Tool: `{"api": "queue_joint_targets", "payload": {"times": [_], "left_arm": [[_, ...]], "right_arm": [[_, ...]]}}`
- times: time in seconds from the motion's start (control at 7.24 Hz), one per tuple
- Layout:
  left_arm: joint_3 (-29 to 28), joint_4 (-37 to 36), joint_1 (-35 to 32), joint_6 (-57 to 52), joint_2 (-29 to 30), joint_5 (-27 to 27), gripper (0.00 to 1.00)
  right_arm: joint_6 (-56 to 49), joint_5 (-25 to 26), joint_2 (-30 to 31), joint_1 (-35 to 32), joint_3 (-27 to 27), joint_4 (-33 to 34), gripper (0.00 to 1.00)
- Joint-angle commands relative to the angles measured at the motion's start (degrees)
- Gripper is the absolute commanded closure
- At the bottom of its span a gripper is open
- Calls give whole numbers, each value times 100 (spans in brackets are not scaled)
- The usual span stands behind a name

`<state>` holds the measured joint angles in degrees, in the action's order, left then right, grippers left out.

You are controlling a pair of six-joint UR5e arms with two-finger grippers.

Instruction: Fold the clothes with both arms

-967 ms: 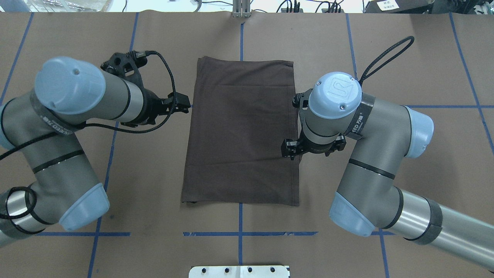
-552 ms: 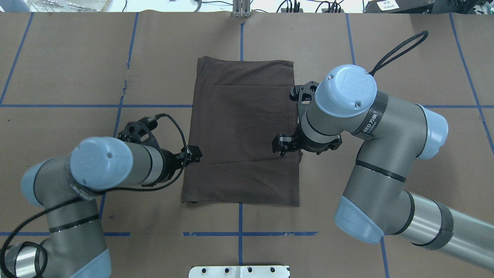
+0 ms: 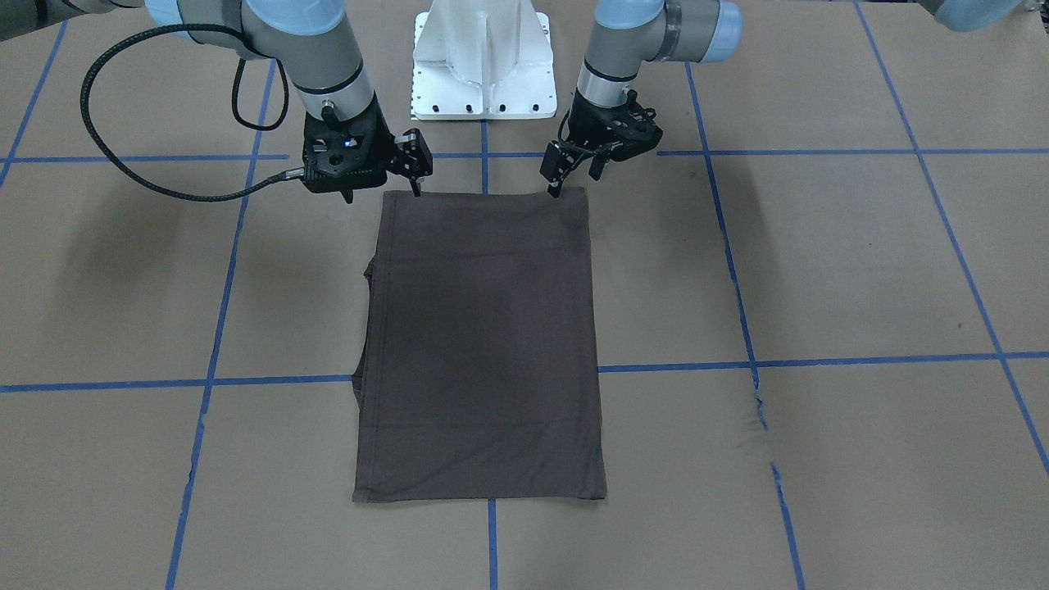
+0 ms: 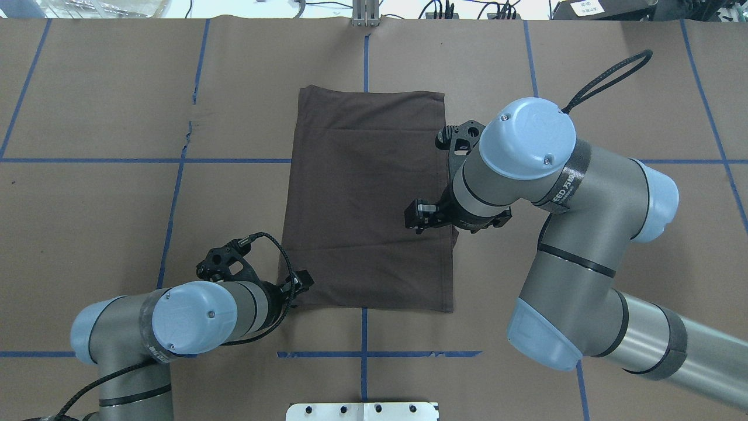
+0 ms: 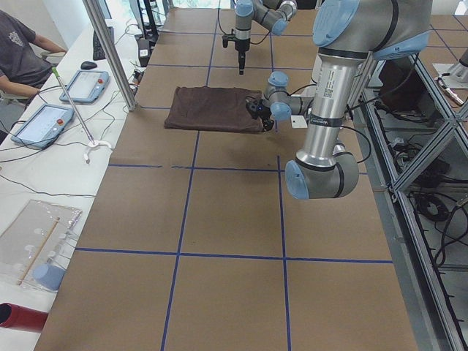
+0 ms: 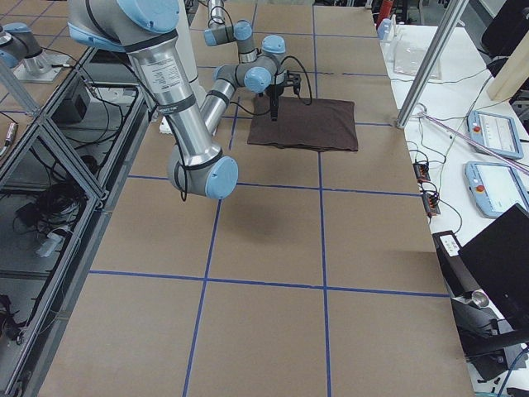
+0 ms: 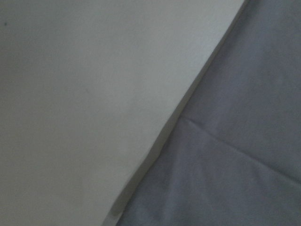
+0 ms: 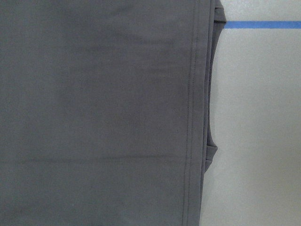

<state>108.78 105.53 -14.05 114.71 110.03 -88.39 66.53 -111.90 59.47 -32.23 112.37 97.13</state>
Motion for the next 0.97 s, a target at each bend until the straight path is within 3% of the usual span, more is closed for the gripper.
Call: {"api": "queue_joint_targets", "payload": {"times": [0.0, 0.41, 0.55, 0.83], "left_arm": [[-102, 3, 34, 60, 18, 146, 8], [-120, -6, 26, 86, 18, 147, 34], [-120, -6, 25, 78, 18, 147, 47], [-120, -6, -1, 51, 18, 156, 86]], "right_arm": [[18, 1, -6, -3, -4, -10, 0], [18, -8, -6, -3, 4, -10, 0], [18, -8, -6, -3, 4, -10, 0], [18, -16, 3, -3, 4, -10, 0]]}}
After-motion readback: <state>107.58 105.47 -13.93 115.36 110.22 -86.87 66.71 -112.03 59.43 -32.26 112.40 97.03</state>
